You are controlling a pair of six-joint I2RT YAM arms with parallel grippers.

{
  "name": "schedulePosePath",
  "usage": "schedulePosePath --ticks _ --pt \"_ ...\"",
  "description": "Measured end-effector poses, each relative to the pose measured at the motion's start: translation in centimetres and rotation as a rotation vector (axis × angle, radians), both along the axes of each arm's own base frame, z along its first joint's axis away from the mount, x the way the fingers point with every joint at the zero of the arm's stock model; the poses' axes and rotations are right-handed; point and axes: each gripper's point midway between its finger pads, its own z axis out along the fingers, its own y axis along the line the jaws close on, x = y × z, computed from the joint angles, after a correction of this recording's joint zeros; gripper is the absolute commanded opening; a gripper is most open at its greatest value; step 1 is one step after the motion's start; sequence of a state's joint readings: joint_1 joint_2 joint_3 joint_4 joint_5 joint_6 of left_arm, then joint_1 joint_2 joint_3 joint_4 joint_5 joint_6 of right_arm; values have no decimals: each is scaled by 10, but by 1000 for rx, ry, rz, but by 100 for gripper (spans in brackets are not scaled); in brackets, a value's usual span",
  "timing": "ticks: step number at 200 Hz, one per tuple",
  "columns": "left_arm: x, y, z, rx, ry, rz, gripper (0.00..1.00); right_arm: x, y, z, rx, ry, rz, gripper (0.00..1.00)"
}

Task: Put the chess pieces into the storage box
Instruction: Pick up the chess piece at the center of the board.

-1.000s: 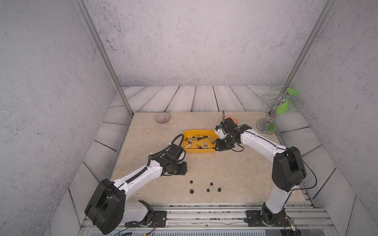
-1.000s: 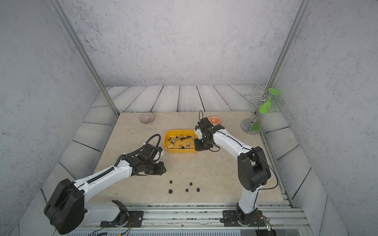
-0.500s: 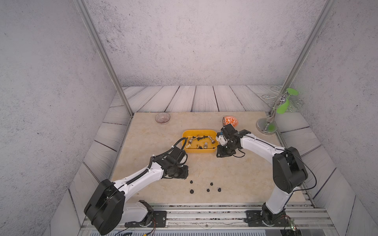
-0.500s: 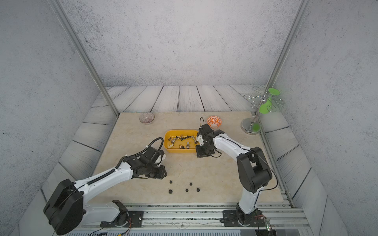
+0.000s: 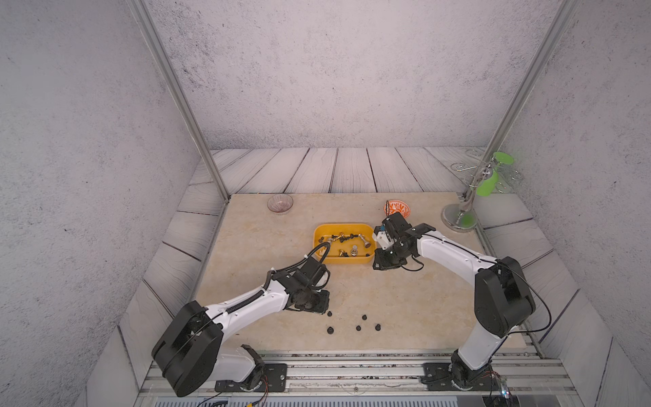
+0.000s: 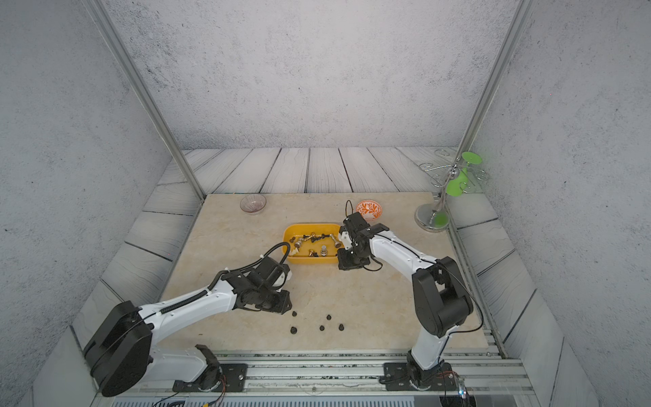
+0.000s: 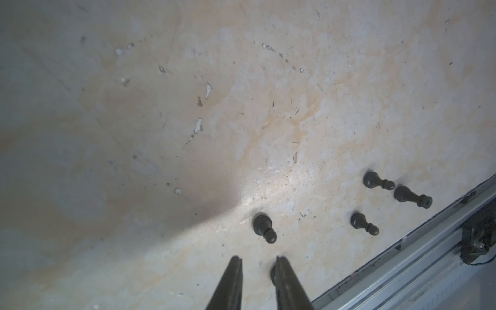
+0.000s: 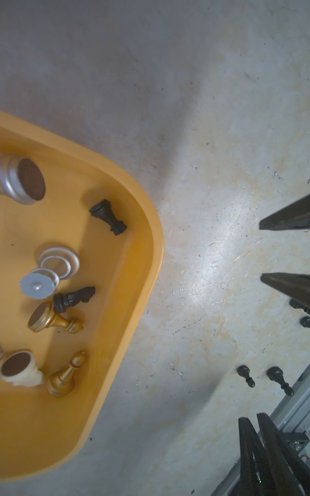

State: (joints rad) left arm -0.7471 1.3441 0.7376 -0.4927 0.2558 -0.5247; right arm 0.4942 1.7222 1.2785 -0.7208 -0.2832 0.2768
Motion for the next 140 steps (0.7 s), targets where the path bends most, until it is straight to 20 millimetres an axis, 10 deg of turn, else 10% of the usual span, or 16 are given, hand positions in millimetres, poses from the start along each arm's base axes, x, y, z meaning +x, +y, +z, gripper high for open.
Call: schedulePosePath --ticks 140 --pt "-8 -22 -20 56 43 -57 26 -3 -1 -4 -2 12 2 29"
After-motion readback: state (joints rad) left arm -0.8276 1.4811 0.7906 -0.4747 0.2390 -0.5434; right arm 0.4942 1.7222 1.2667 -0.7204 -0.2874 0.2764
